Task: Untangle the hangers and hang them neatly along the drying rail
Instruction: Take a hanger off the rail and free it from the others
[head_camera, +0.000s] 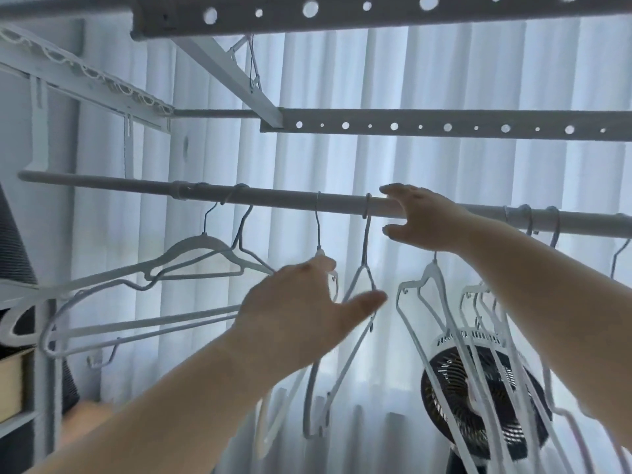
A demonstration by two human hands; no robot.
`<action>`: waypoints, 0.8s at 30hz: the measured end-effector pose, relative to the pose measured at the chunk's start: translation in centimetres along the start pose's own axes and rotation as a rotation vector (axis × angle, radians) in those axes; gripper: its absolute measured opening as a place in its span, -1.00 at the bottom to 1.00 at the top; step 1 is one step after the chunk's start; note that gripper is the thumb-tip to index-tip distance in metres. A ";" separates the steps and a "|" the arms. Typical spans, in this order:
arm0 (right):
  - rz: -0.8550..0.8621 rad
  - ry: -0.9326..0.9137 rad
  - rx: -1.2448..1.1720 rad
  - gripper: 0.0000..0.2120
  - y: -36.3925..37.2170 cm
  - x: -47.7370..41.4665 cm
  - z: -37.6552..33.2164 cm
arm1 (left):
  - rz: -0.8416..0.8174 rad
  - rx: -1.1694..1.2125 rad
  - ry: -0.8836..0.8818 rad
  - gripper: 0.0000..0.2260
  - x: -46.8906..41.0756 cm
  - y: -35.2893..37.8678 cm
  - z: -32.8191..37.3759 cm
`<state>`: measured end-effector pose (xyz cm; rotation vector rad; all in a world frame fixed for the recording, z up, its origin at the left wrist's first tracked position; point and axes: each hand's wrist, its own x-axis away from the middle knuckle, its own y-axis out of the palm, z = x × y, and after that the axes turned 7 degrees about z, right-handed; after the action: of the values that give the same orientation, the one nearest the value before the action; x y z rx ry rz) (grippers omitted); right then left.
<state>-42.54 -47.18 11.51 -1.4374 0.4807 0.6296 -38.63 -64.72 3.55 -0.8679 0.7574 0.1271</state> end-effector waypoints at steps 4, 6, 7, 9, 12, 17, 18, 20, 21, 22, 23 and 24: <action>0.011 0.016 0.034 -0.52 -0.3 0.6 1.2 | -0.133 -0.113 -0.040 -0.49 -0.3 2.3 0.7; 0.019 0.015 0.031 -0.53 -0.3 0.8 1.6 | -0.184 -0.137 -0.039 -0.57 -0.2 3.5 0.8; 0.024 0.011 0.030 -0.54 -0.3 0.9 1.8 | -0.211 -0.150 -0.038 -0.61 -0.1 4.0 0.7; 0.032 0.001 0.029 -0.54 -0.3 1.0 2.0 | -0.237 -0.166 -0.051 -0.63 -0.3 5.0 0.7; 0.044 0.001 0.021 -0.55 -0.2 1.2 2.4 | -0.163 -0.155 -0.065 -0.67 -1.1 5.3 0.5; 0.059 0.004 0.009 -0.55 -0.1 1.1 2.7 | -0.020 -0.075 -0.094 -0.69 -3.3 4.1 0.8; 0.061 0.004 0.007 -0.55 0.0 1.2 2.7 | -0.008 -0.063 -0.100 -0.69 -3.6 4.2 0.9; 0.067 -0.002 0.009 -0.54 0.0 1.3 2.8 | 0.003 -0.074 -0.097 -0.69 -3.8 4.8 1.1; 0.069 -0.008 0.010 -0.54 0.0 1.3 2.8 | 0.005 -0.087 -0.095 -0.69 -3.9 5.2 1.1; 0.071 -0.014 0.009 -0.53 0.0 1.4 2.9 | 0.011 -0.094 -0.098 -0.70 -4.0 5.5 1.1; 0.070 -0.020 0.009 -0.53 -0.1 1.5 3.0 | 0.015 -0.093 -0.106 -0.70 -4.1 5.8 1.0; 0.069 -0.025 0.013 -0.52 -0.1 1.5 3.0 | 0.016 -0.084 -0.121 -0.71 -4.3 6.0 0.8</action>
<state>-41.57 -44.04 10.87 -1.4034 0.5152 0.6978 -43.72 -59.35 2.83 -0.9259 0.6496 0.2246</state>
